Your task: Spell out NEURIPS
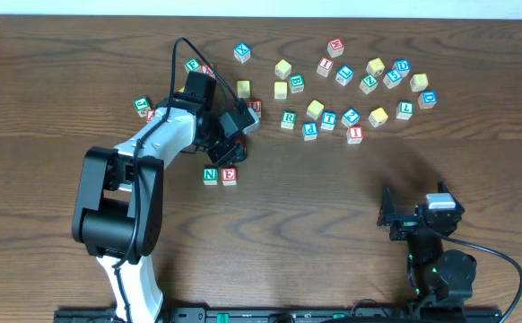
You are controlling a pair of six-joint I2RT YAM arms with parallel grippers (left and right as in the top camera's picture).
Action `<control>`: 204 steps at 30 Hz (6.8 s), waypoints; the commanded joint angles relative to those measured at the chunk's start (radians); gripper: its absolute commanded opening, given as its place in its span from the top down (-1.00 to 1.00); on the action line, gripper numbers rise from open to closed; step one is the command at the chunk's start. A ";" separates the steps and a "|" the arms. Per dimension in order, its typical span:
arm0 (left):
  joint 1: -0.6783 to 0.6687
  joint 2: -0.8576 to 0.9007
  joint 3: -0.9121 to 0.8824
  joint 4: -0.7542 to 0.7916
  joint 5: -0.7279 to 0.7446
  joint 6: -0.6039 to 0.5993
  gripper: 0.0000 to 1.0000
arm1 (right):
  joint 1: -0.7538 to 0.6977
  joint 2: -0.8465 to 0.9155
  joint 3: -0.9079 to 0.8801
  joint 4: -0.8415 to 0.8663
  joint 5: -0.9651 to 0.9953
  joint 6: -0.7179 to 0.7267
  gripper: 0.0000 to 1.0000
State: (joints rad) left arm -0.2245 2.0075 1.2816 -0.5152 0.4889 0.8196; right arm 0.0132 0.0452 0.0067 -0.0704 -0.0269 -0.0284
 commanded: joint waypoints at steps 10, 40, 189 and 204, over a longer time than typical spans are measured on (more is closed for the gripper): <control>-0.002 -0.074 0.055 0.001 0.009 -0.066 -0.42 | -0.006 -0.003 -0.001 -0.005 -0.002 0.017 -0.98; -0.002 -0.281 0.080 -0.016 -0.146 -1.192 -0.43 | -0.006 -0.003 -0.001 -0.005 -0.002 0.017 -0.98; -0.169 0.015 0.064 0.115 -0.485 -1.439 0.85 | -0.006 -0.003 -0.001 -0.005 -0.002 0.017 -0.98; -0.169 0.015 0.064 0.173 -0.320 -1.387 0.85 | -0.006 -0.003 -0.001 -0.005 -0.002 0.017 -0.98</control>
State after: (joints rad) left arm -0.3946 2.0178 1.3365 -0.3405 0.1120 -0.5915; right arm 0.0132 0.0452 0.0067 -0.0704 -0.0269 -0.0284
